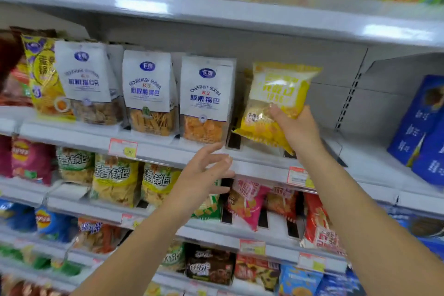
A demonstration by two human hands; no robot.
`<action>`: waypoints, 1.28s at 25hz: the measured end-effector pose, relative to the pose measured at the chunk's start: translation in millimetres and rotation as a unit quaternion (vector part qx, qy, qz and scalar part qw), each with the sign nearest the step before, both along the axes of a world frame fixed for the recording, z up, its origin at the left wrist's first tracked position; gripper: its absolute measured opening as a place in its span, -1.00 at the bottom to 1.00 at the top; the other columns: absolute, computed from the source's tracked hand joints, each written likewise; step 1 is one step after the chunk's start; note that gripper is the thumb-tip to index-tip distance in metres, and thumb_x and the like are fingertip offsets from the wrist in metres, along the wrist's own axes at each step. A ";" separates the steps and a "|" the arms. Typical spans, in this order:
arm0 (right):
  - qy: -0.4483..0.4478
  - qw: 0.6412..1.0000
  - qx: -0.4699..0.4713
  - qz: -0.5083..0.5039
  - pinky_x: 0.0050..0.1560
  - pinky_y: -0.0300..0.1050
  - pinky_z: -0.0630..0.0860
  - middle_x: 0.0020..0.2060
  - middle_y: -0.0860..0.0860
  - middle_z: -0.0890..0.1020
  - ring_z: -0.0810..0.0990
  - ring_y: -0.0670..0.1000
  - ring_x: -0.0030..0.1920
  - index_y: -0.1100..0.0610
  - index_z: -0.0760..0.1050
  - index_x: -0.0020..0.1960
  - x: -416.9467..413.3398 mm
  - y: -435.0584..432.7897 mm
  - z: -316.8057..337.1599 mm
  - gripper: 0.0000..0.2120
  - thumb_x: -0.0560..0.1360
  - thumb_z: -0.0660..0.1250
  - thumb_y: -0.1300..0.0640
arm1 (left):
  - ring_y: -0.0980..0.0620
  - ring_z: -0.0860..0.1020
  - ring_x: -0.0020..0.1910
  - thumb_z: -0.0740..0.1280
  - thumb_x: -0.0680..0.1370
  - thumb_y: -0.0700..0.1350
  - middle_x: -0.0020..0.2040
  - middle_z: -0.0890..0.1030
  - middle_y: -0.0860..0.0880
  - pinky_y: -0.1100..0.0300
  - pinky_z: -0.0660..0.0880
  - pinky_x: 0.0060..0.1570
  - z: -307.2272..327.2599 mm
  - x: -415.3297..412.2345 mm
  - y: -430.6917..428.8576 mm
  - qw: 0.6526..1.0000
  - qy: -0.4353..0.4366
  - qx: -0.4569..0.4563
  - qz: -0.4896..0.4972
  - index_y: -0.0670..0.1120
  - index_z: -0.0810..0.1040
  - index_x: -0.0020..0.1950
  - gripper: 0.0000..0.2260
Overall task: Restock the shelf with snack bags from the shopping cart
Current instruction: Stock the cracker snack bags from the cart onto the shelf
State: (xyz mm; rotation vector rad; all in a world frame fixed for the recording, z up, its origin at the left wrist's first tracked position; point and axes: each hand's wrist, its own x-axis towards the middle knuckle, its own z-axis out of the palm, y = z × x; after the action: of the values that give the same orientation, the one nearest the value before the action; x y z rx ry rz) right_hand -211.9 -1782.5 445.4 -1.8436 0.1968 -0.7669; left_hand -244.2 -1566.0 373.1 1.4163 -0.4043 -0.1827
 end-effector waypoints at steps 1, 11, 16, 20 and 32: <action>0.027 0.999 -0.034 0.007 0.01 -0.12 0.44 0.06 -0.06 0.56 0.55 0.00 0.07 0.11 0.37 0.24 18.6 0.1 4.7 -0.49 0.45 0.40 -0.17 | 0.10 0.67 0.04 0.35 0.56 0.03 0.22 0.57 0.10 0.04 0.64 0.01 -0.4 2.4 0.6 1.000 -0.002 0.002 0.013 0.16 0.43 0.35 -0.64; 0.150 0.898 -0.410 -0.051 0.29 0.17 0.38 0.39 0.18 0.36 0.41 0.22 0.32 -0.15 -0.17 0.55 33.2 -12.6 -36.3 -0.28 0.56 0.17 -0.22 | 0.10 0.67 0.01 0.34 0.59 -0.03 0.19 0.59 0.08 0.06 0.64 -0.01 -10.8 16.8 10.0 0.998 0.007 0.026 0.060 0.12 0.45 0.34 -0.68; 0.147 0.880 -0.440 -0.099 0.50 0.22 -0.08 0.51 0.17 0.19 -0.02 0.22 0.54 -0.11 -0.07 0.56 21.8 -0.3 -48.8 -0.37 0.59 0.12 -0.19 | 0.02 0.69 -0.02 0.34 0.59 -0.09 0.07 0.67 -0.03 0.03 0.64 -0.02 -27.2 19.7 18.8 0.996 0.039 0.046 0.060 0.00 0.55 0.22 -0.79; -0.144 0.917 -0.363 -0.083 0.44 0.00 0.20 0.31 0.14 0.43 0.30 0.15 0.40 0.16 0.43 0.33 -28.1 36.2 -106.3 -0.65 0.55 0.25 0.15 | -0.05 0.69 -0.07 0.33 0.60 -0.13 -0.05 0.71 -0.12 0.06 0.64 -0.03 -68.8 17.5 44.1 0.988 0.112 0.095 0.037 -0.16 0.60 0.10 -0.85; 0.528 0.786 -0.187 0.260 0.17 -0.01 0.44 0.42 0.07 0.37 0.49 0.05 0.24 0.09 0.32 0.44 -97.4 109.2 -462.7 -0.63 0.65 0.09 0.18 | 0.04 0.52 -0.05 0.31 0.58 -0.25 0.04 0.57 -0.09 0.17 0.46 -0.08 -359.0 -51.2 121.4 0.863 0.449 0.205 0.105 -0.05 0.59 0.07 -0.85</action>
State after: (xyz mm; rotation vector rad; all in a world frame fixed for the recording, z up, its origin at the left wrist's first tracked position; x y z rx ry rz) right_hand -309.2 -1673.4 -17.3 -2.3731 0.2301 0.7367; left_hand -295.4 -1444.6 14.1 1.6032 0.5967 -0.7465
